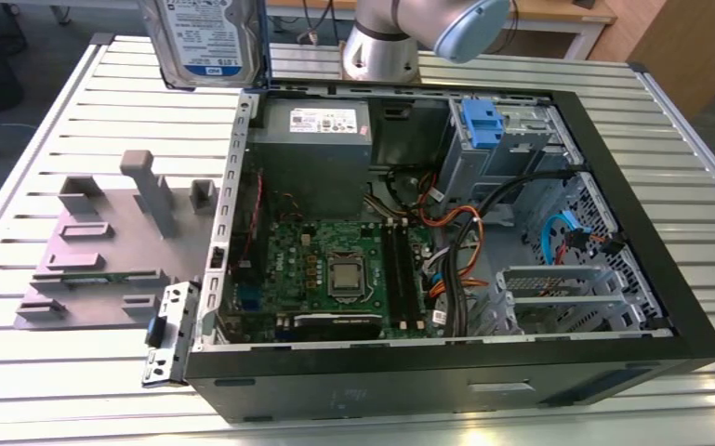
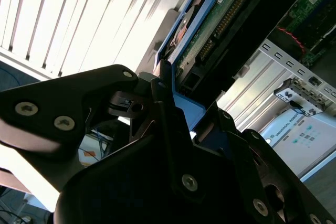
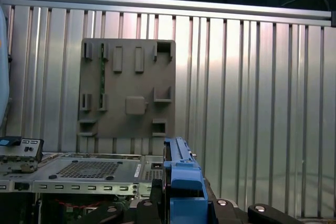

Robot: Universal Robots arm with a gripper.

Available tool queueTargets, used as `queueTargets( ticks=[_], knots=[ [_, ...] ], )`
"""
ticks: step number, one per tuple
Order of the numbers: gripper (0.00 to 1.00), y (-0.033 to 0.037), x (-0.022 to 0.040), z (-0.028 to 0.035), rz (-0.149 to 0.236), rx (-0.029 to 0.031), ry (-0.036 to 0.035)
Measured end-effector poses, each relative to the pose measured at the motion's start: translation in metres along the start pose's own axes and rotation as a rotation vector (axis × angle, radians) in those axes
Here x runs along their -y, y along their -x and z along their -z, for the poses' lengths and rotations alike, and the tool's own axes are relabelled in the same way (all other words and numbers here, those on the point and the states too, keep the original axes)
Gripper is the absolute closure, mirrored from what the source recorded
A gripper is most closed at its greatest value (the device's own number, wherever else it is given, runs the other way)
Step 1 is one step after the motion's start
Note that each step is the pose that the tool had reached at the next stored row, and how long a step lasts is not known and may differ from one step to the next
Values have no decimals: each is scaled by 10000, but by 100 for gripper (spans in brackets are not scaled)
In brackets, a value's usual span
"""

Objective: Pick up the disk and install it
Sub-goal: 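Pick up the disk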

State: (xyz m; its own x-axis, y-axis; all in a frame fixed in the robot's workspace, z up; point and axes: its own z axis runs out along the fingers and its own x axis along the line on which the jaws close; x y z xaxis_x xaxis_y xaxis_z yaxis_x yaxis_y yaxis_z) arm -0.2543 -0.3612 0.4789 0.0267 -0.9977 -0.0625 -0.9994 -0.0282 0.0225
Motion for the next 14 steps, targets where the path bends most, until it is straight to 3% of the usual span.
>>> queueTargets(
  ticks=[14],
  knots=[
    [63, -2, 64, 1, 0, 1, 0]
  ],
)
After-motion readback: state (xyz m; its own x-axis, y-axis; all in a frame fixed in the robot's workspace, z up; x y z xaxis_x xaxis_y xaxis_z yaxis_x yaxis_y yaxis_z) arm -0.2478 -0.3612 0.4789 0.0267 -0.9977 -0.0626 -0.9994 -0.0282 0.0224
